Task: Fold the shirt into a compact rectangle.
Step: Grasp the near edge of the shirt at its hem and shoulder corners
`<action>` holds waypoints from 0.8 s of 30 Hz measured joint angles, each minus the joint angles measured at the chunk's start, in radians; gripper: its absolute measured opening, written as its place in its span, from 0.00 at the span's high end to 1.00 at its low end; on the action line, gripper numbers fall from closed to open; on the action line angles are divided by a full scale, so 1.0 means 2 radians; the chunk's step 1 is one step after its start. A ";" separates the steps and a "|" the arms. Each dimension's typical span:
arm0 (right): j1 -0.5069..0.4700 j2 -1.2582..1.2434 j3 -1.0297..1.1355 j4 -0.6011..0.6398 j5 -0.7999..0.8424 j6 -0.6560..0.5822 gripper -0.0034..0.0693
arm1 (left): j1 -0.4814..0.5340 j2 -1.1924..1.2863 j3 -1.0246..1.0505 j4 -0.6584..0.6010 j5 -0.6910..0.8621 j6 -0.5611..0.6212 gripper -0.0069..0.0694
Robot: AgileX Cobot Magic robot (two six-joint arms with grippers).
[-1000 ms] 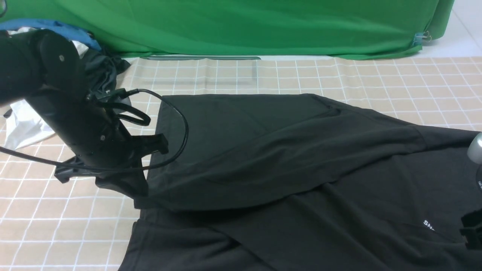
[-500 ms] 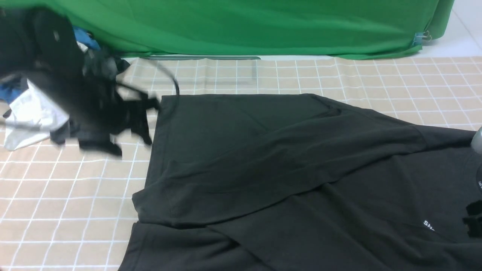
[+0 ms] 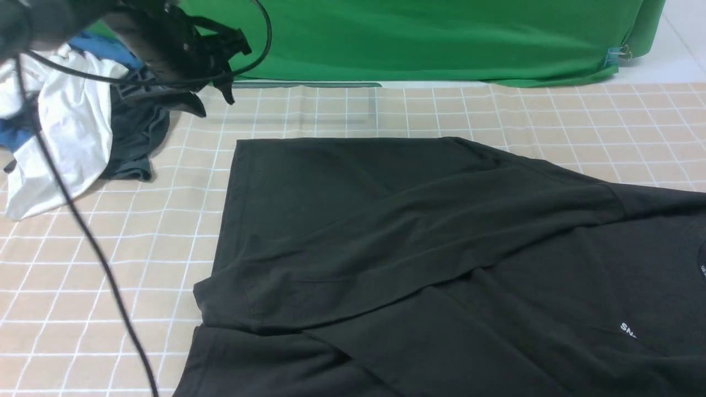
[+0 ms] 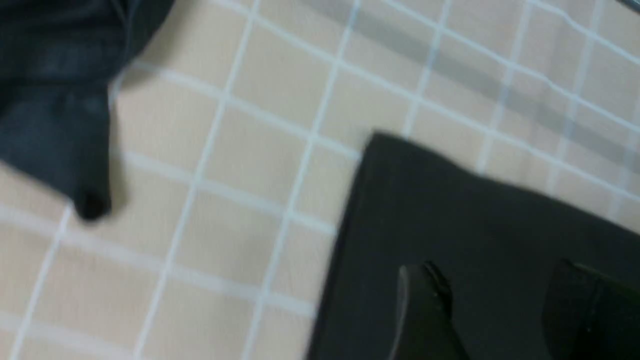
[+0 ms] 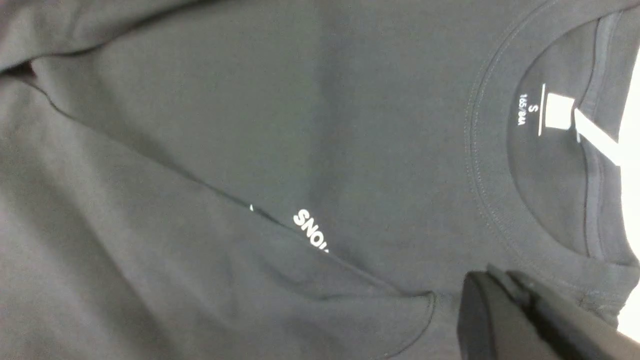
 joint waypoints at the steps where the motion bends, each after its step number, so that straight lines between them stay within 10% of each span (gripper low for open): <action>1: 0.000 0.001 0.000 0.000 0.001 0.000 0.90 | 0.000 0.023 -0.016 0.005 -0.010 0.007 0.42; 16: 0.000 0.001 0.000 0.001 0.002 0.000 0.90 | 0.000 0.131 -0.053 -0.005 -0.070 0.102 0.33; 24: 0.000 0.001 0.000 0.001 0.001 0.000 0.90 | 0.001 0.133 -0.055 -0.053 -0.054 0.187 0.80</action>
